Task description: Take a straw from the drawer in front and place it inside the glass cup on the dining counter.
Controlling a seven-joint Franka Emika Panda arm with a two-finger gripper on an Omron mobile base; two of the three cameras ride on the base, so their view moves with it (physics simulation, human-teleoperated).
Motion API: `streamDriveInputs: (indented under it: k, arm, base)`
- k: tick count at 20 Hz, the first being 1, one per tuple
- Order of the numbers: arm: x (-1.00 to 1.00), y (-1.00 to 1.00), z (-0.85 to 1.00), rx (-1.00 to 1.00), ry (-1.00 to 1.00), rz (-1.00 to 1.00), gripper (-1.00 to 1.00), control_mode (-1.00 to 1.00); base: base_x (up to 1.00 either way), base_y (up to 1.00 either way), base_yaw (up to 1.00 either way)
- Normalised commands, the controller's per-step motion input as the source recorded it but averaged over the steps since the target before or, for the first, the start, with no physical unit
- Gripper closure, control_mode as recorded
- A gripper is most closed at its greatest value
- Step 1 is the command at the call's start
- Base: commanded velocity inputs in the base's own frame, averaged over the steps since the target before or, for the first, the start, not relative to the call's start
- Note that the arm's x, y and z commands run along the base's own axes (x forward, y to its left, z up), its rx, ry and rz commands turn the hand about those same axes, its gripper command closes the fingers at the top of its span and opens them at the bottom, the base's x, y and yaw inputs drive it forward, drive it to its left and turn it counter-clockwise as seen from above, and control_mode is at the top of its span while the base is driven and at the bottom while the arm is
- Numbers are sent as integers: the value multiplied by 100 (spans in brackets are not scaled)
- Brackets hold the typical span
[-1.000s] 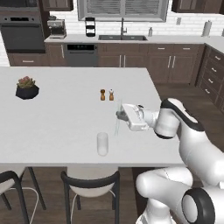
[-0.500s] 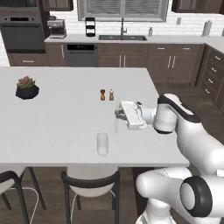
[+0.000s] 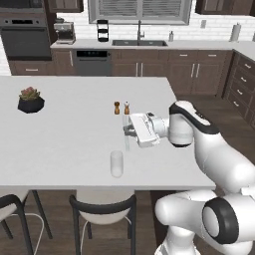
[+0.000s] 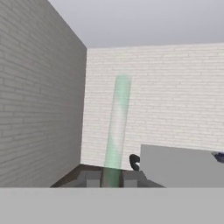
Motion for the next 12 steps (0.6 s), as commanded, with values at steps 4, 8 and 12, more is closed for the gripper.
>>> streamDriveInputs:
  k: [4, 8, 12]
  arm:
    - [0, 17, -1, -1, 0, 0, 100, -100]
    - [0, -5, -11, 2, 0, 0, 100, -100]
    - [0, -15, -19, 3, 0, 0, 100, -100]
  base:
    - [0, 0, 0]
    - [0, 0, 0]
    - [0, 0, 0]
